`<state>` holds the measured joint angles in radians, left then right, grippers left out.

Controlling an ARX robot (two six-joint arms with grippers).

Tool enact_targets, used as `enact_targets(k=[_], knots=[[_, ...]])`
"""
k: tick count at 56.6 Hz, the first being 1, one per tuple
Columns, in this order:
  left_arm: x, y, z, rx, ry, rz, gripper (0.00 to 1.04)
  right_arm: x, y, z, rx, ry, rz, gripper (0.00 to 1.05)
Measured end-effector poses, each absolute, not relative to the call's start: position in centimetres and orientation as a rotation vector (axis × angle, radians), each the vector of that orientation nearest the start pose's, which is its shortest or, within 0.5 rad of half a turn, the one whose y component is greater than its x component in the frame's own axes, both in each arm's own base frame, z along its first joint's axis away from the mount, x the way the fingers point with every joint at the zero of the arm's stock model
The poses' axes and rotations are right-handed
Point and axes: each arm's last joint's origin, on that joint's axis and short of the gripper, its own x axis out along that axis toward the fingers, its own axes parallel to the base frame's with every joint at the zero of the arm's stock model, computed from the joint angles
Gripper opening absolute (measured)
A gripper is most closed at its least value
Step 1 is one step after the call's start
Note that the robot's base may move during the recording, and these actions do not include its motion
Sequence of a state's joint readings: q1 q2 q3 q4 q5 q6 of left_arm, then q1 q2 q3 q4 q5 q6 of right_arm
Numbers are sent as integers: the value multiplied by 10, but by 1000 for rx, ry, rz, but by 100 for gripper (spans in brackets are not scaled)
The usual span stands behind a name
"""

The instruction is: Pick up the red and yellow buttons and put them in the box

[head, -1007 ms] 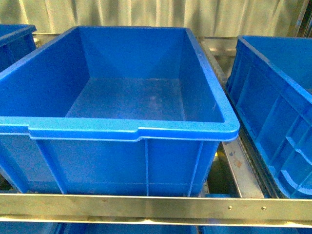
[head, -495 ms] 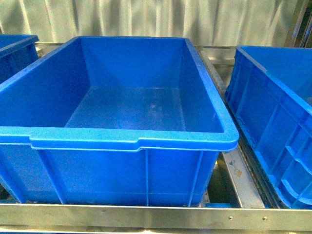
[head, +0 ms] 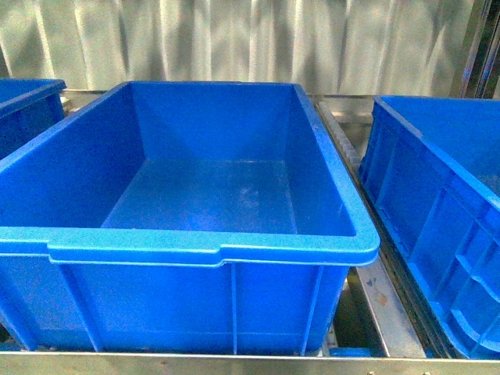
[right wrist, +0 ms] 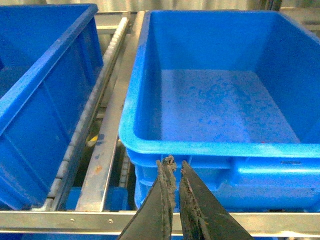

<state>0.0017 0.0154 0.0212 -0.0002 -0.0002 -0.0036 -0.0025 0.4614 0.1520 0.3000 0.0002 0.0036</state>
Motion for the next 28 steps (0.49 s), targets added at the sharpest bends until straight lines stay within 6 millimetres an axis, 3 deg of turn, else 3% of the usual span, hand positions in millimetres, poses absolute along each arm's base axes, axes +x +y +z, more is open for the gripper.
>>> enact_targets(k=[28], knots=[[97,0,170,-4,-6,2,97,116,0,180,4,2,-2,4]])
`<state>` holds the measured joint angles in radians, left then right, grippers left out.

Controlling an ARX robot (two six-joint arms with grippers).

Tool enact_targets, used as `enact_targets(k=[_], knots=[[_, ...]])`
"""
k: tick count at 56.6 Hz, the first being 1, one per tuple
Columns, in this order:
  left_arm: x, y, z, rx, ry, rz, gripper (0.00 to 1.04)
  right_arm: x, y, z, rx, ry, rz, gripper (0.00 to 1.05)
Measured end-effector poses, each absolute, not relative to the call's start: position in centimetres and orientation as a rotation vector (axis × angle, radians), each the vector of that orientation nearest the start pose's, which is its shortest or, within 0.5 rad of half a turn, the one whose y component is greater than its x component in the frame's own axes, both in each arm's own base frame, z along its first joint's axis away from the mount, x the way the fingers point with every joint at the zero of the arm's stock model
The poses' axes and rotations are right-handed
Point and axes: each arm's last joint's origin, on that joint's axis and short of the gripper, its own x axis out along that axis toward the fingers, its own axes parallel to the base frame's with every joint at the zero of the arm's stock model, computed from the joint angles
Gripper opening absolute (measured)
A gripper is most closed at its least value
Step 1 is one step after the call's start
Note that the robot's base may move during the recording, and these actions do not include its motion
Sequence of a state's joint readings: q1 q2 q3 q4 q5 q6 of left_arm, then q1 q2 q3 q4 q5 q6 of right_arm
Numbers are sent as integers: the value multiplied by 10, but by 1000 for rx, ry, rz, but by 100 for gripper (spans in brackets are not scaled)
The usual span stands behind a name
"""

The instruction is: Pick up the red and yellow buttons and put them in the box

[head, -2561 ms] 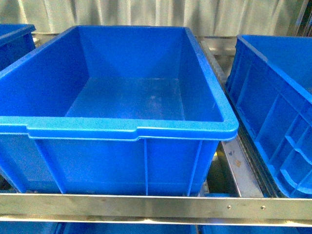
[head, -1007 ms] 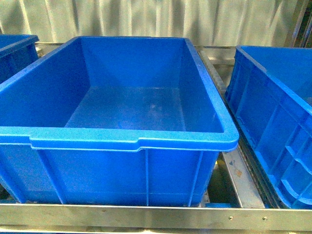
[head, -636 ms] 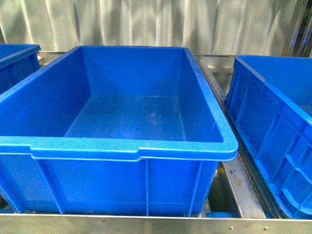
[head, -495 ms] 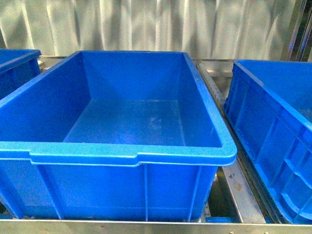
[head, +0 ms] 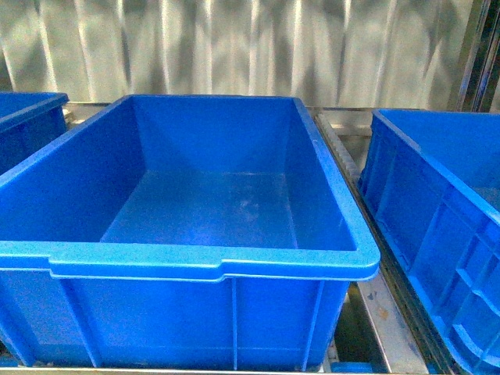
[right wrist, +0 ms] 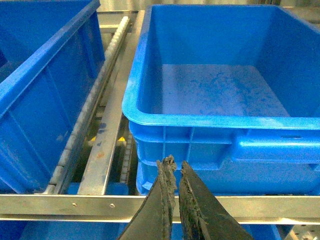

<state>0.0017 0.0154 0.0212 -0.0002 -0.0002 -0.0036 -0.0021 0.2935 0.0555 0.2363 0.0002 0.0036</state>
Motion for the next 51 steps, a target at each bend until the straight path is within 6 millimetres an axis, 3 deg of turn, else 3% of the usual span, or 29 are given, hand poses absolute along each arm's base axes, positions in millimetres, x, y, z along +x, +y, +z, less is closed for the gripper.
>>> enact_targets(k=[51], knots=[[97,0,170,-4,-6,2,97,96,0,173,4,-24,-1,4]])
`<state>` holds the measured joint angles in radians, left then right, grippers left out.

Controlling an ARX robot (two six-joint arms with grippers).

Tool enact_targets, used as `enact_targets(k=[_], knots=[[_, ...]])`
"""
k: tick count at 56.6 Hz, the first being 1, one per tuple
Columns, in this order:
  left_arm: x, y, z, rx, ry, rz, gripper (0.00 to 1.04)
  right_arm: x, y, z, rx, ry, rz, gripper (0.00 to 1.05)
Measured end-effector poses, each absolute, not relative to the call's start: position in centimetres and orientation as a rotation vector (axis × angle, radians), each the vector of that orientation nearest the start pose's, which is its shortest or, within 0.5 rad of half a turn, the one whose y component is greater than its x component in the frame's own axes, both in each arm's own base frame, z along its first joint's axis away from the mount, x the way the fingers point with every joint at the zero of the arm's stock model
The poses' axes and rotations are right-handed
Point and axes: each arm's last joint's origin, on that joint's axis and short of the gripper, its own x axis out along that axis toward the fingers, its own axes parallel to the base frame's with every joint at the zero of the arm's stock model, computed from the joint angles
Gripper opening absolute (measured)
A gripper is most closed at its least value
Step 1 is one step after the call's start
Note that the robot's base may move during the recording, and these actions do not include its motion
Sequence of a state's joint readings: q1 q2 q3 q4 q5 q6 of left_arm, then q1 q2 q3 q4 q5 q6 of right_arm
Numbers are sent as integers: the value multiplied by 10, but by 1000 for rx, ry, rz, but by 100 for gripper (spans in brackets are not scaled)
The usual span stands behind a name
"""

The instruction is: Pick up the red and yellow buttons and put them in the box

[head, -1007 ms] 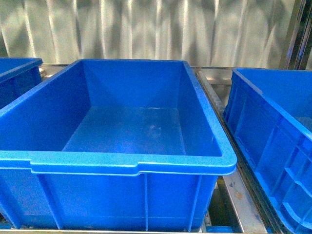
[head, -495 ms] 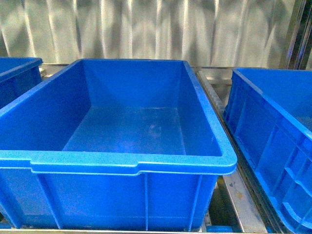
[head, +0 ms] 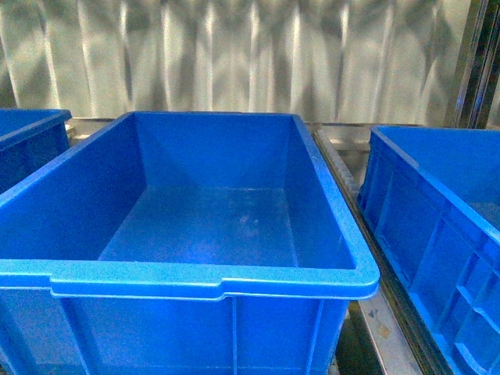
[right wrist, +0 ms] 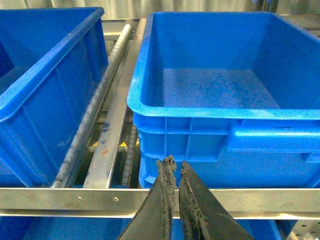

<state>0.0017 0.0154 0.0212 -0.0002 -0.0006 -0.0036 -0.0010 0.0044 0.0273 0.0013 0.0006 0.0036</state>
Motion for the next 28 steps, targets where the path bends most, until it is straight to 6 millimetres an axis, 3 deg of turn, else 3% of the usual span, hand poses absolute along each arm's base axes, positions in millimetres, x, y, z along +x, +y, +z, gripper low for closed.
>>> enact_targets(k=[6,28], knots=[[97,0,170,-4,-6,2,97,96,0,173,2,-24,-1,4],[97,0,170,-4,-6,2,97,96,0,173,3,-24,-1,71]])
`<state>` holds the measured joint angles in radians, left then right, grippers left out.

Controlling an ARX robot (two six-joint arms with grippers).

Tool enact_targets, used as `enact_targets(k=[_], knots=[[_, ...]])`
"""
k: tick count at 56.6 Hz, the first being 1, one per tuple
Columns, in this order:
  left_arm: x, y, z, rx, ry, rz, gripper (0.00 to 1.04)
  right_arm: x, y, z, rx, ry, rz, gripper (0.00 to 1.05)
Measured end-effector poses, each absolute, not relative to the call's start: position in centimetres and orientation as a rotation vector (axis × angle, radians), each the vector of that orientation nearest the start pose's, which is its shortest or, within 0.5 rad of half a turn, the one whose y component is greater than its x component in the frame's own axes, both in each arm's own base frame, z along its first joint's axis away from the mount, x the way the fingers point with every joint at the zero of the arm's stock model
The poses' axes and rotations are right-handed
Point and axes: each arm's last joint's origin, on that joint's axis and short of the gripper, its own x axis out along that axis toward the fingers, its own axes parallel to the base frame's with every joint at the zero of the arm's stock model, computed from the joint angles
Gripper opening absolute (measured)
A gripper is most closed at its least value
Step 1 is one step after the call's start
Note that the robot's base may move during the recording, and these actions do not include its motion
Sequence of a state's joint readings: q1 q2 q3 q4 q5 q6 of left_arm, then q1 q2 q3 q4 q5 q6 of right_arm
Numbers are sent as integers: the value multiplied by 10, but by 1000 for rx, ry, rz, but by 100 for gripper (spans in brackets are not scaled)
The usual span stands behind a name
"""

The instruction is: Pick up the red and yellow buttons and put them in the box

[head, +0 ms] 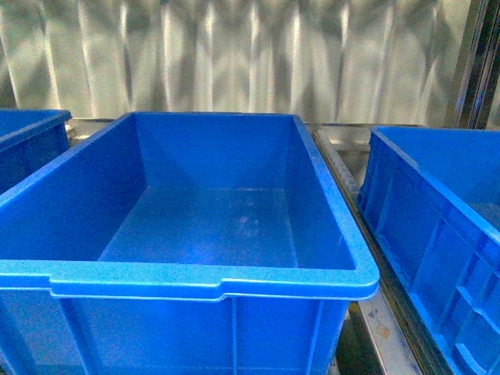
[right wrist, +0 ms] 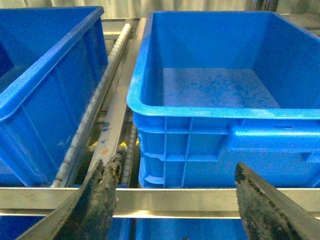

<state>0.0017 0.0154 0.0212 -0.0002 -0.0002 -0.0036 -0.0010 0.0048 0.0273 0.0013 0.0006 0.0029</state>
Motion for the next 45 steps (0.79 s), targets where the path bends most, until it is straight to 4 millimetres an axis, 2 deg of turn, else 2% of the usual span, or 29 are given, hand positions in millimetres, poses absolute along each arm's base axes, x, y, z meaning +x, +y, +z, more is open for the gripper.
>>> enact_targets(k=[11,45], knots=[[97,0,170,-4,-6,2,97,96,0,173,3,-24,-1,100],[97,0,170,-4,-6,3,97,96,0,172,3,-22,0,99]])
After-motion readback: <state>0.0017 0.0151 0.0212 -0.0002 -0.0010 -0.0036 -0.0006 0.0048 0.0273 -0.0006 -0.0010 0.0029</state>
